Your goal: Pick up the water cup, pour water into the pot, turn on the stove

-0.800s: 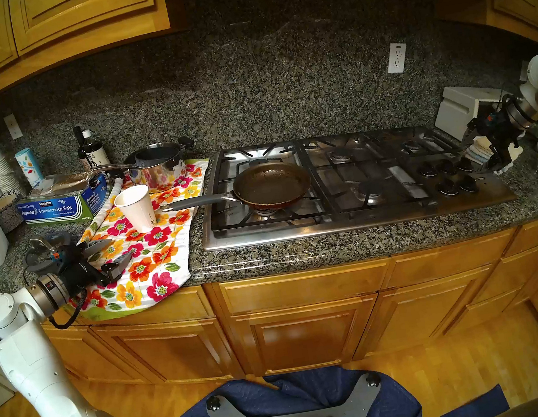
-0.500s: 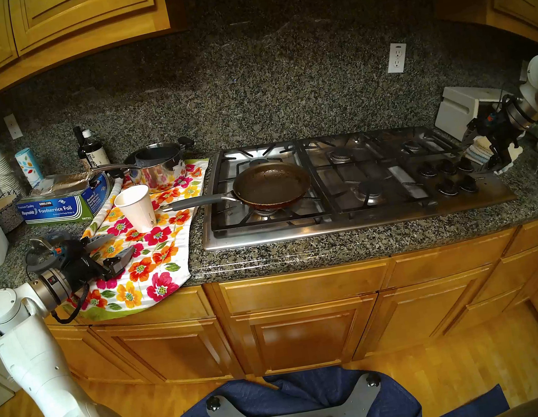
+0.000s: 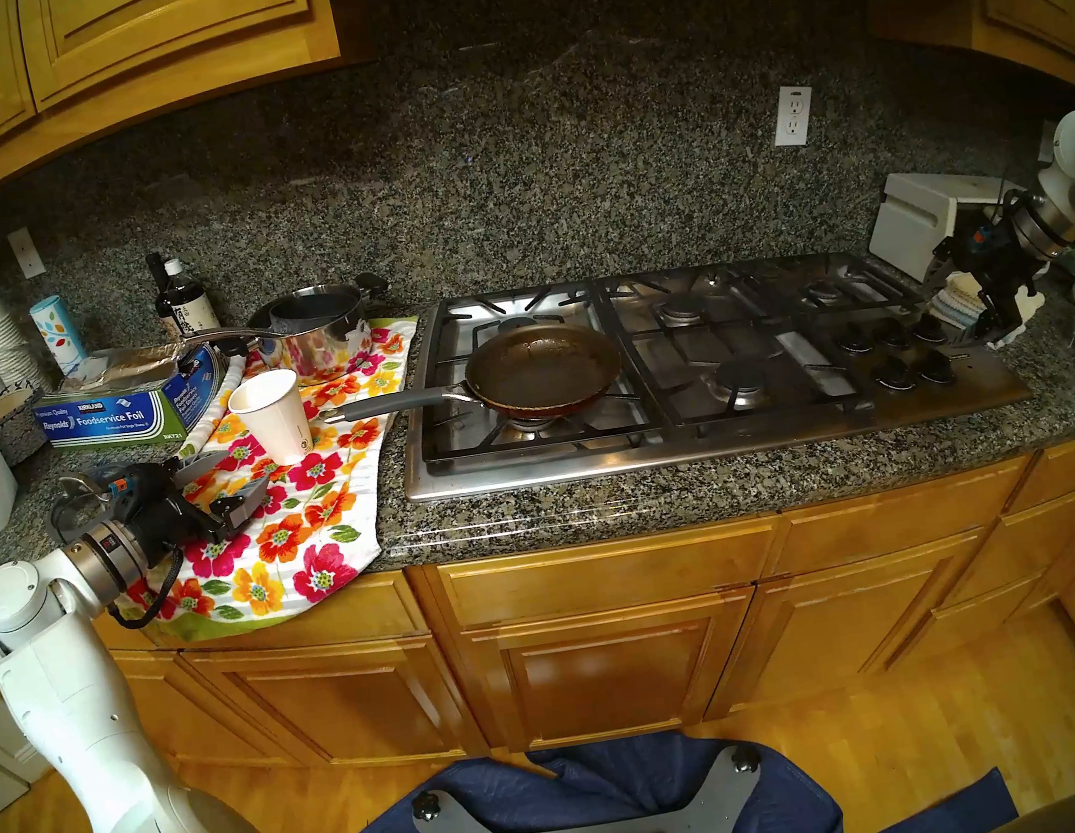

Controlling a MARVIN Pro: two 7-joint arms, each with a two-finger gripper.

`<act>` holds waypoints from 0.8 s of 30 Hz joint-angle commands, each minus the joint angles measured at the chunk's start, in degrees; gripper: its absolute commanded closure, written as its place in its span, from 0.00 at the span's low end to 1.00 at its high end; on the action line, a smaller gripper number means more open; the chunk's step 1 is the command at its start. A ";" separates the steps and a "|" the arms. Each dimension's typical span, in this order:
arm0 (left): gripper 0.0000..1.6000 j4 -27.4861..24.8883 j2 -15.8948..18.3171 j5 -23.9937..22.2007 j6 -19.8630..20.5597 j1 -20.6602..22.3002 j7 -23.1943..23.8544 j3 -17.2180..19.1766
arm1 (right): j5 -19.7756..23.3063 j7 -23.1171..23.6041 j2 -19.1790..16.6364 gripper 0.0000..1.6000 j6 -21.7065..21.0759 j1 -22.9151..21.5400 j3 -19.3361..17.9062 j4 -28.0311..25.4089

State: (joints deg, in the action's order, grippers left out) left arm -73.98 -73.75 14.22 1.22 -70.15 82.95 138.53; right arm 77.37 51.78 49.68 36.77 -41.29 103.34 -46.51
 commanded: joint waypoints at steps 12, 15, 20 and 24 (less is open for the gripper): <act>0.00 3.26 0.74 -1.86 0.07 5.61 -0.61 -1.40 | 0.07 -0.10 0.20 0.00 0.03 -1.53 0.04 1.13; 0.00 4.18 0.92 -1.86 -0.19 6.29 -1.00 -1.73 | 0.07 -0.10 0.20 0.00 0.03 -1.53 0.04 1.13; 0.00 5.28 1.13 -1.83 -0.55 7.17 -1.49 -2.24 | 0.07 -0.10 0.21 0.00 0.03 -1.52 0.04 1.13; 0.00 6.05 1.11 -2.00 -0.76 7.75 -1.61 -2.70 | 0.07 -0.10 0.21 0.00 0.03 -1.52 0.04 1.13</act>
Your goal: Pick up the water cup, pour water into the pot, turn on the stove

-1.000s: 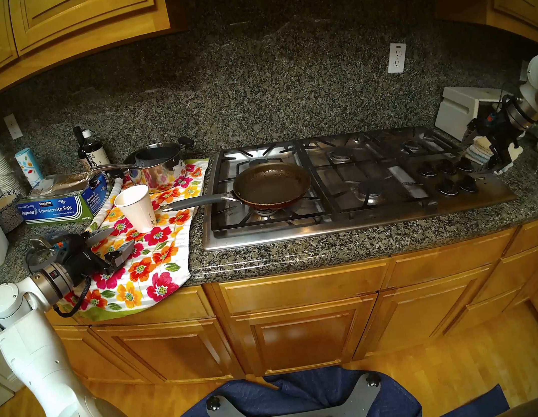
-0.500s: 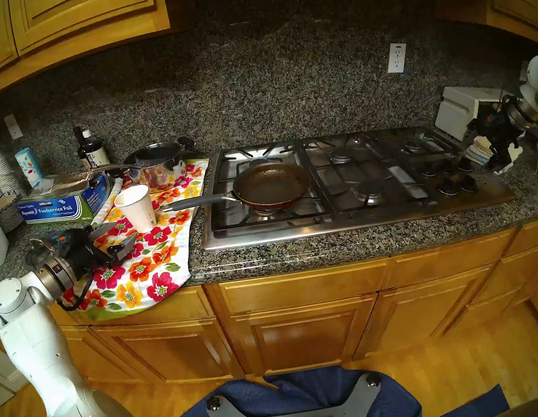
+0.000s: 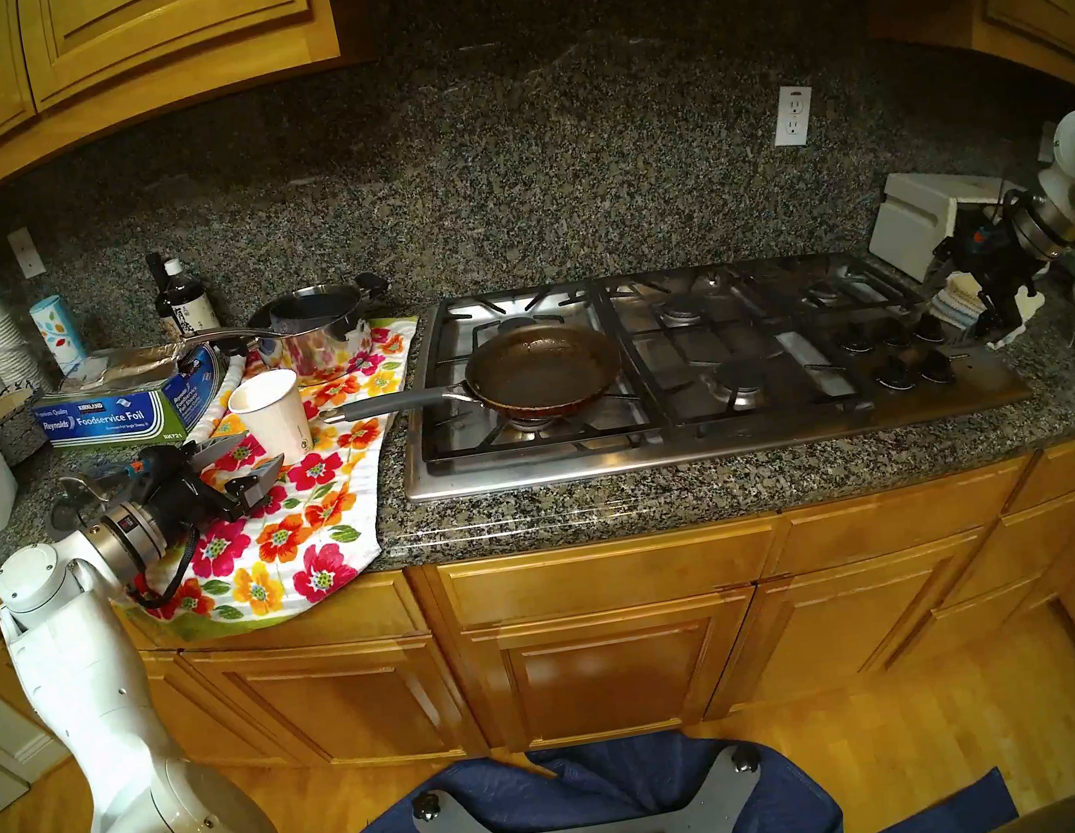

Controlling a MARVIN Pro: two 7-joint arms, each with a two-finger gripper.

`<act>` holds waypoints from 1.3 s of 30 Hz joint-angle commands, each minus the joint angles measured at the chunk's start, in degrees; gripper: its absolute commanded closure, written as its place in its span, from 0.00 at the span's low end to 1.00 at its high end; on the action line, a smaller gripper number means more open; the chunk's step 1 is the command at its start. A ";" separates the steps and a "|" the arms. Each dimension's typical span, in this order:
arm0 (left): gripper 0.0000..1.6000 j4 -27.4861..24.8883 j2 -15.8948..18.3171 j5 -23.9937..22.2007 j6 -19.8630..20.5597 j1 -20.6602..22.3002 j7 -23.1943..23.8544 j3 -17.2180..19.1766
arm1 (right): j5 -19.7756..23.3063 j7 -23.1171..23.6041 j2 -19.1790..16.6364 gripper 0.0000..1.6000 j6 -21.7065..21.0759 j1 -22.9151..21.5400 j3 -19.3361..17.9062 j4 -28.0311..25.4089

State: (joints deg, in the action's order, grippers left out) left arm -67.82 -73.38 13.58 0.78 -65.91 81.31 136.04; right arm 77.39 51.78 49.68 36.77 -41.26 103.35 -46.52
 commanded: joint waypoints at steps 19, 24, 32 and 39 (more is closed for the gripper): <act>0.00 1.31 0.49 -1.28 -2.04 4.72 -0.39 -1.83 | 0.07 -0.09 0.21 0.00 0.04 -1.55 0.04 1.14; 0.00 1.92 0.52 -1.01 -2.46 5.09 -0.64 -2.31 | 0.07 -0.09 0.21 0.00 0.04 -1.55 0.05 1.15; 0.00 3.54 0.61 -0.58 -3.22 6.07 -1.63 -3.37 | 0.08 -0.09 0.22 0.00 0.04 -1.55 0.05 1.15; 0.00 5.36 1.07 -0.40 -4.06 6.64 -2.68 -4.05 | 0.08 -0.09 0.22 0.00 0.05 -1.55 0.06 1.15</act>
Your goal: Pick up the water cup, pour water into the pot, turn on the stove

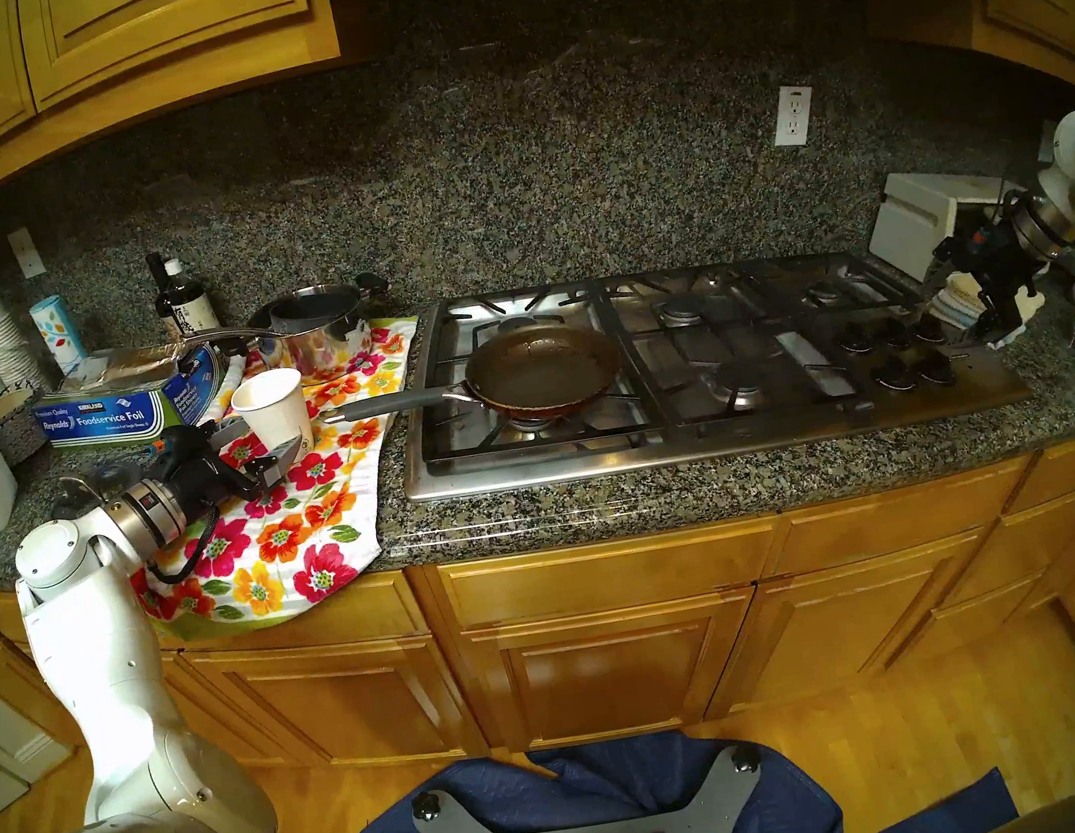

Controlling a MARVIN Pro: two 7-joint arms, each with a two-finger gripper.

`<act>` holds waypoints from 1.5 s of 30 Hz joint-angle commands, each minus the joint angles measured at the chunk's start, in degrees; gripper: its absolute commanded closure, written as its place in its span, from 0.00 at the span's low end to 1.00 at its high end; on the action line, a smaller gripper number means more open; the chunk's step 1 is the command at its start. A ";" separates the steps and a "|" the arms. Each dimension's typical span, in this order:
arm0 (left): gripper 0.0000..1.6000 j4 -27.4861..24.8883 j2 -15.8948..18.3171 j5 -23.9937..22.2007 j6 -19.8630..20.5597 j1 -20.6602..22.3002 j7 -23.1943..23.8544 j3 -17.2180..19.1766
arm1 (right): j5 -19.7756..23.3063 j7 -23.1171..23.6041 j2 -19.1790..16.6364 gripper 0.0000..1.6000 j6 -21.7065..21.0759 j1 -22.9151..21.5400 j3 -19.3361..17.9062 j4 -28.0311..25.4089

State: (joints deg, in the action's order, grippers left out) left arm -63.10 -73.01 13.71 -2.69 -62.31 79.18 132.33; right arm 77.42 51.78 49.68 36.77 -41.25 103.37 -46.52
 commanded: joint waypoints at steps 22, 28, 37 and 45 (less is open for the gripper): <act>0.00 6.09 2.60 -0.63 -2.81 5.77 -1.96 -1.93 | 0.07 -0.09 0.23 0.00 0.05 -1.56 0.04 1.15; 0.00 7.47 2.83 -0.64 -2.97 6.54 -2.02 -2.45 | 0.07 -0.09 0.23 0.00 0.05 -1.56 0.04 1.15; 0.00 8.72 3.19 -0.79 -3.17 7.26 -1.91 -2.88 | 0.07 -0.09 0.23 0.00 0.05 -1.56 0.05 1.15; 0.00 8.38 2.89 -0.99 -2.56 7.11 -1.43 -2.97 | 0.08 -0.08 0.23 0.00 0.05 -1.57 0.05 1.15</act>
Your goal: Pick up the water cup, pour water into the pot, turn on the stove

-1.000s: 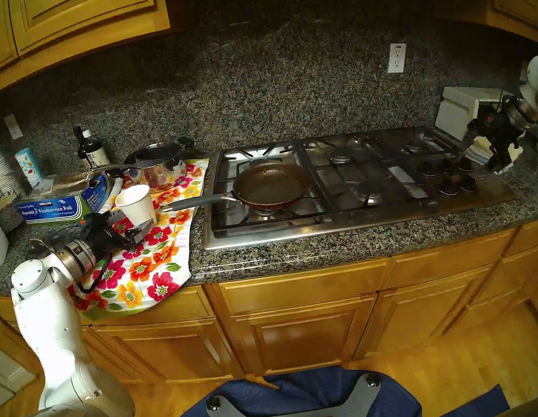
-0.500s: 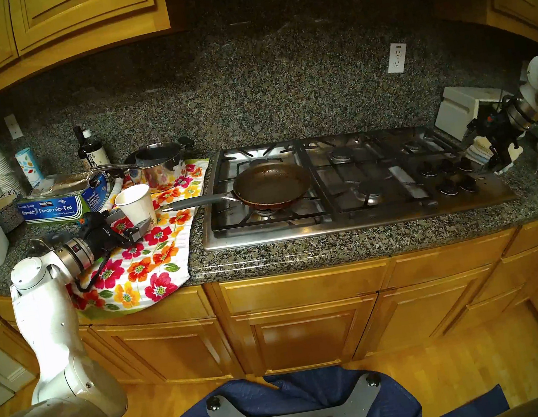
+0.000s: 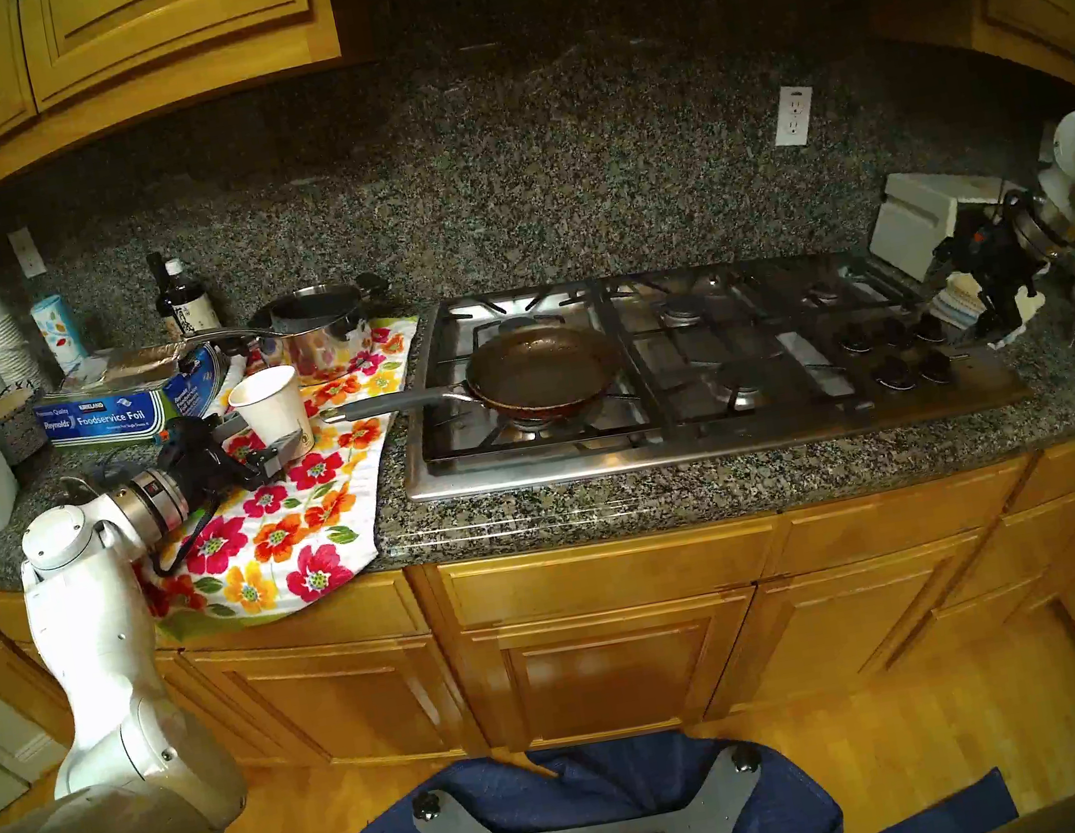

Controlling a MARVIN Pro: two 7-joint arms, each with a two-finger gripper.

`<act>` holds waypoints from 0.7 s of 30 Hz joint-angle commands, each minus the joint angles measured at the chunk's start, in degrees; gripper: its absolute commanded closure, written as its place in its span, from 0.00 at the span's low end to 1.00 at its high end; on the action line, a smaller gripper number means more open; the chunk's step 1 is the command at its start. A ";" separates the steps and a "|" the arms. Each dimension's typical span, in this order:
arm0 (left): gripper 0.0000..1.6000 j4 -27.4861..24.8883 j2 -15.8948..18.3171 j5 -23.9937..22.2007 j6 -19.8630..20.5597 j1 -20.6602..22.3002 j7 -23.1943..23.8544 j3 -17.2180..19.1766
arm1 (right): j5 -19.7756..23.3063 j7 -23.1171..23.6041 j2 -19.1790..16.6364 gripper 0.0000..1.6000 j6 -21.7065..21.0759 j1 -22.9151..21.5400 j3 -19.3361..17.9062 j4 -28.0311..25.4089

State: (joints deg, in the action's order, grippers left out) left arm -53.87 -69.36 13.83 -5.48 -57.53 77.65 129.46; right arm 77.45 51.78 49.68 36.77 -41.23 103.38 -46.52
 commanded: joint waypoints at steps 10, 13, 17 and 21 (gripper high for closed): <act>0.00 -2.99 -1.49 -1.16 1.39 1.16 0.42 0.09 | 0.05 -0.08 0.23 0.00 0.06 -1.59 0.04 1.16; 0.00 -3.97 -1.75 -1.26 1.92 0.65 0.66 0.24 | 0.05 -0.08 0.23 0.00 0.06 -1.59 0.05 1.16; 0.00 -4.72 -1.93 -1.16 2.31 0.23 0.80 0.37 | 0.06 -0.07 0.23 0.00 0.06 -1.59 0.05 1.16; 0.00 -4.97 -2.01 -1.07 2.44 0.08 0.91 0.57 | 0.06 -0.07 0.23 0.00 0.06 -1.59 0.05 1.16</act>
State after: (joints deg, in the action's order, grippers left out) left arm -57.18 -71.17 13.69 -3.08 -58.13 78.42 129.56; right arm 77.47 51.78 49.68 36.77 -41.23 103.39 -46.52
